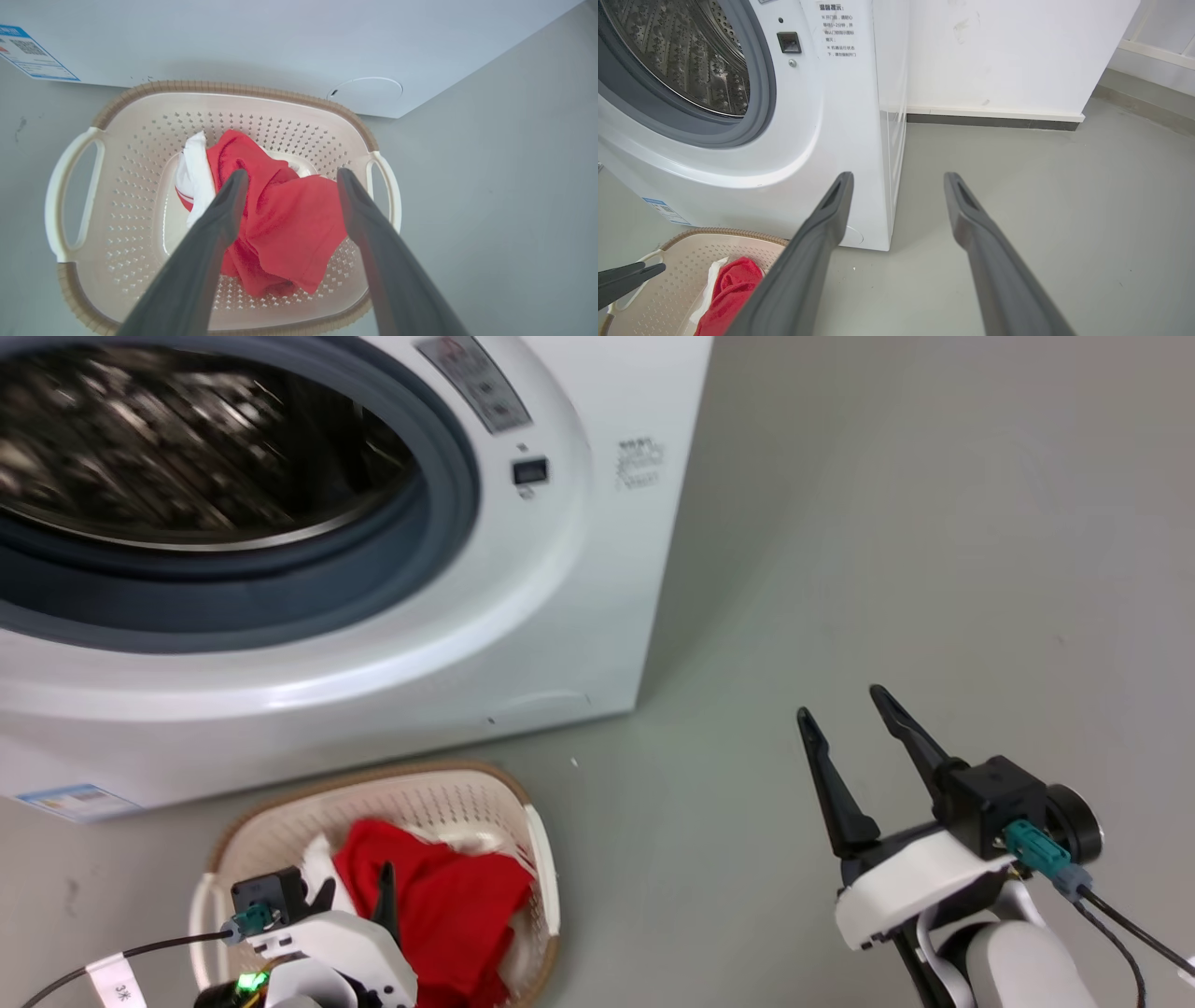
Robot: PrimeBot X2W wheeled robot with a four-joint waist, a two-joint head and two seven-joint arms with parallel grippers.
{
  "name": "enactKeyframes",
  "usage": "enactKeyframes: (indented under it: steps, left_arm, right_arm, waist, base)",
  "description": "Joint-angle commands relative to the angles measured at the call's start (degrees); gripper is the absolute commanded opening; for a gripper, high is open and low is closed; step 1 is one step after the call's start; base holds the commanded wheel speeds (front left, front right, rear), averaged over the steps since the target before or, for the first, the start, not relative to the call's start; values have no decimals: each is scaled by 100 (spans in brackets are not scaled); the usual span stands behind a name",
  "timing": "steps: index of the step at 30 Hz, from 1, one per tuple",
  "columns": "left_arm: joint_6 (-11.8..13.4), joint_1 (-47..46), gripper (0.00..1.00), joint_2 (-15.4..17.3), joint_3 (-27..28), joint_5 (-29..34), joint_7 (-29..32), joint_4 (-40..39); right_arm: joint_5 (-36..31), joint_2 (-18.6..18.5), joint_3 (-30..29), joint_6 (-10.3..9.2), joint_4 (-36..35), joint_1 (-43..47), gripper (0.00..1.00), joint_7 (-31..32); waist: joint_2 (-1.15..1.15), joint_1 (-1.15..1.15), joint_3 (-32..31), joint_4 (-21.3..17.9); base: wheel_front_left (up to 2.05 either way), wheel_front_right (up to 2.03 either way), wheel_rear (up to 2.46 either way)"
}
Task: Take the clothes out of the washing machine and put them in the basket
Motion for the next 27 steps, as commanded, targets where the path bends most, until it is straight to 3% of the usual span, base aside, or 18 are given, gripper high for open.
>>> enactKeyframes:
  steps: [1, 18, 27]
  left_arm:
    - [12, 139, 100, 2, 53, 82, -13, -233]
    - [264, 1195, 100, 123, 356, 1409, -14, -4324]
    - [518, 2150, 100, 112, 219, 1627, 170, -5412]
  right_arm:
    - [-65, 10, -76, -4, -61, 125, 100, 34]
    - [-288, 10, -772, -4, -550, 962, 100, 479]
    - [-347, 11, -798, -4, -731, 1294, 100, 642]
  waist:
    - [0, 0, -543, 346]
    - [0, 0, -1518, 715]
    - [0, 0, -1800, 826]
  base:
    - [0, 0, 0]
    - [0, 0, 0]
    - [0, 0, 0]
